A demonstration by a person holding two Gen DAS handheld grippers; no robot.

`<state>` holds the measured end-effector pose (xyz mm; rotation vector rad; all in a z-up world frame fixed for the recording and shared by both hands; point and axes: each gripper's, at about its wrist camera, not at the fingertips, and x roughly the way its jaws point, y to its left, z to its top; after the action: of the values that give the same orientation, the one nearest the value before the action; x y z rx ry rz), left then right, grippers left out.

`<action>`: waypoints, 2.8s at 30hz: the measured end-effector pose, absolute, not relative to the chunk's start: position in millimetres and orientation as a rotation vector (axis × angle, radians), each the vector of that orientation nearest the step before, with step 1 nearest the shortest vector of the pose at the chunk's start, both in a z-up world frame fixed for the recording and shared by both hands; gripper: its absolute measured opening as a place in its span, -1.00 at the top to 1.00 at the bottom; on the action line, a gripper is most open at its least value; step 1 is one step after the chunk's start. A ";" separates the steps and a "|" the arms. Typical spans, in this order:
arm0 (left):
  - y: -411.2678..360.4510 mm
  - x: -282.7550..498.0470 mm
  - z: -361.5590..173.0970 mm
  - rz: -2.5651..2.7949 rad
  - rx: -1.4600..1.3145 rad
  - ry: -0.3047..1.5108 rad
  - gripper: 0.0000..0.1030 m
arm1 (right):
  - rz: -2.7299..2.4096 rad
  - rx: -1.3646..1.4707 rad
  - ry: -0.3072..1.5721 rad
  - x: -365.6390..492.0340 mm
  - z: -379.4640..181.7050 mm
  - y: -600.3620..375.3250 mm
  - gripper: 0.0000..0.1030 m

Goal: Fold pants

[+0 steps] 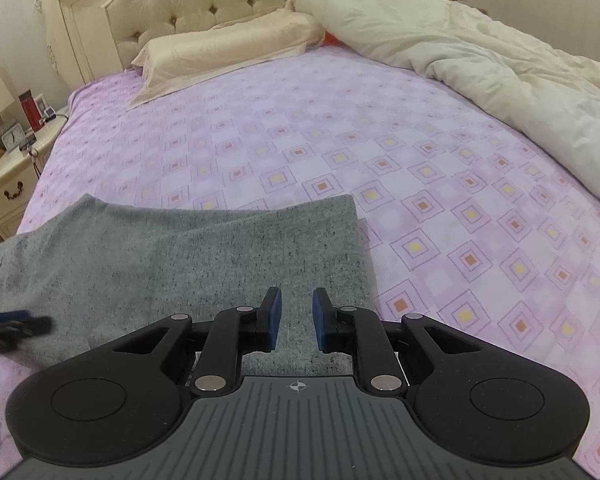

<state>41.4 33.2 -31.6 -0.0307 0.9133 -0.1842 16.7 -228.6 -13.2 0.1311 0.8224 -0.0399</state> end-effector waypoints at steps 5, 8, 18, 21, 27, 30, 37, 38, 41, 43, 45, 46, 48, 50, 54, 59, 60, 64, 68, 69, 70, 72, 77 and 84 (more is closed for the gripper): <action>104.8 36.8 -24.8 -0.054 -0.103 0.914 -0.12 | -0.032 0.103 0.848 19.4 -12.0 -224.3 0.66; 150.1 34.2 -23.7 0.032 -0.149 0.914 -0.19 | -0.027 0.081 0.864 21.4 -11.5 -221.0 0.66; 265.5 36.9 -55.4 0.141 -0.525 0.942 -0.31 | -0.031 -0.016 0.902 26.0 -11.3 -208.0 0.66; 281.6 43.4 -73.3 0.154 -0.599 0.955 -0.37 | -0.033 -0.038 0.912 27.7 -11.6 -205.6 0.66; 294.2 53.2 -92.0 0.143 -0.674 0.950 -0.54 | -0.039 -0.072 0.933 29.8 -12.6 -201.1 0.66; 301.1 57.5 -97.2 0.144 -0.738 0.926 -0.68 | -0.035 -0.083 0.947 32.1 -13.0 -199.5 0.66; 316.4 70.4 -110.5 0.175 -0.893 0.889 -0.63 | 0.052 -0.122 0.961 38.6 -0.8 -174.6 0.65; 316.2 68.6 -108.8 0.188 -0.899 0.870 -0.44 | 0.099 -0.091 0.957 41.4 3.4 -165.0 0.65; 309.2 62.4 -93.5 0.216 -0.829 0.805 0.14 | 0.247 -0.022 0.952 53.3 6.6 -126.2 0.65; 300.0 63.1 -80.2 0.206 -0.720 0.791 0.36 | 0.344 -0.008 0.961 62.8 -1.3 -94.6 0.67; 288.0 63.4 -65.0 0.205 -0.604 0.776 0.45 | 0.416 -0.026 0.962 70.3 -14.6 -62.7 0.73; 283.8 63.6 -59.3 0.204 -0.566 0.763 0.45 | 0.447 -0.044 0.968 73.1 -22.9 -47.3 0.83; 277.8 60.8 -49.1 0.199 -0.518 0.744 0.46 | 0.487 -0.072 0.994 77.7 -40.7 -23.1 0.83; 275.7 57.6 -42.3 0.196 -0.497 0.733 0.46 | 0.502 -0.101 1.044 78.2 -60.7 -8.5 0.85; 271.4 51.5 -30.7 0.182 -0.449 0.706 0.47 | 0.499 -0.096 1.108 73.3 -79.8 -3.8 0.98; 253.3 48.6 -13.0 0.160 -0.349 0.651 0.48 | 0.409 0.043 1.016 108.1 -56.8 -26.5 0.99; 251.2 47.8 -10.0 0.154 -0.339 0.642 0.48 | 0.383 0.063 0.993 118.9 -54.8 -30.4 0.98; 244.9 46.7 -0.7 0.137 -0.304 0.614 0.48 | 0.275 0.159 0.977 169.7 -64.3 -41.8 0.98; 241.2 47.5 4.5 0.126 -0.286 0.601 0.48 | 0.226 0.175 0.940 197.5 -82.8 -47.6 0.99; 240.2 47.9 5.0 0.124 -0.280 0.600 0.48 | 0.223 0.188 0.930 202.3 -83.0 -49.3 1.00; 239.2 47.7 5.8 0.123 -0.275 0.598 0.48 | 0.217 0.190 0.926 206.3 -82.2 -50.2 1.00; 236.8 47.9 7.2 0.121 -0.256 0.593 0.48 | 0.213 0.182 0.921 211.2 -81.1 -49.7 1.00; 227.4 48.0 14.0 0.112 -0.216 0.579 0.48 | 0.303 0.123 0.939 177.2 -62.9 -39.9 0.97; 209.7 41.5 36.4 0.074 -0.159 0.532 0.49 | 0.455 0.055 1.138 79.0 -80.6 -27.9 0.96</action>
<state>41.5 209.7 36.4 -0.1591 0.5319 0.0744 79.0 -27.9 -80.6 0.0553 1.1383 0.4550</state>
